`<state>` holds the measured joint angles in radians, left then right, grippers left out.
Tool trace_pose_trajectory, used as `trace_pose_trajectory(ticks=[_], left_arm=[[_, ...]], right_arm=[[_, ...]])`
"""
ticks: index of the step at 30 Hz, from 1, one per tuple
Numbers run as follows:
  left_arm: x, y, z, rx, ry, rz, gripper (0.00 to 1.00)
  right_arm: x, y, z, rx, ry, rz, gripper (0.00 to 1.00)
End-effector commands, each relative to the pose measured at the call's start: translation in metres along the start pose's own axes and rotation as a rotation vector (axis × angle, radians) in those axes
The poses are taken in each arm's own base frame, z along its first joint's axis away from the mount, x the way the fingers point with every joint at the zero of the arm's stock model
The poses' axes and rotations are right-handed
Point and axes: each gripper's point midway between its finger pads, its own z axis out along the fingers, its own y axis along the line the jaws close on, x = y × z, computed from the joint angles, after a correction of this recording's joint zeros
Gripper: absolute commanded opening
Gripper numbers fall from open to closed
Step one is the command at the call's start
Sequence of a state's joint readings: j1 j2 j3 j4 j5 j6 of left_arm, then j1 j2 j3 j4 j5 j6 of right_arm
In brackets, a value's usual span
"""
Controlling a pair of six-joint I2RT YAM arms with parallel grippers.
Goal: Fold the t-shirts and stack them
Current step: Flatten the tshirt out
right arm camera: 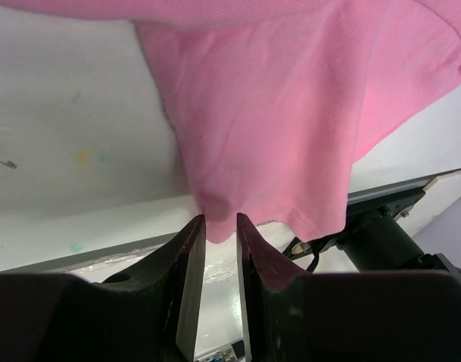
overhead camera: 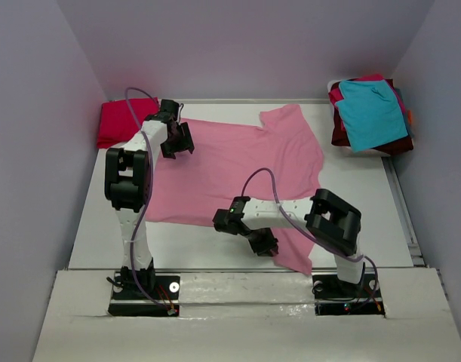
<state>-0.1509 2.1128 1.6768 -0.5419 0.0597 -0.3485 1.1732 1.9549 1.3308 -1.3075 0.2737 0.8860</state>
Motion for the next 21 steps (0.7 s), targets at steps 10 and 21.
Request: trace_pose_trajectory(ticks=[10, 21], left_arm=[[-0.007, -0.003, -0.009, 0.011, -0.02, 0.02, 0.74], [-0.007, -0.003, -0.008, 0.008, -0.017, 0.021, 0.74]], right_arm=[[0.006, 0.009, 0.006, 0.009, 0.015, -0.029, 0.3], [0.006, 0.007, 0.012, 0.03, 0.014, -0.033, 0.18]])
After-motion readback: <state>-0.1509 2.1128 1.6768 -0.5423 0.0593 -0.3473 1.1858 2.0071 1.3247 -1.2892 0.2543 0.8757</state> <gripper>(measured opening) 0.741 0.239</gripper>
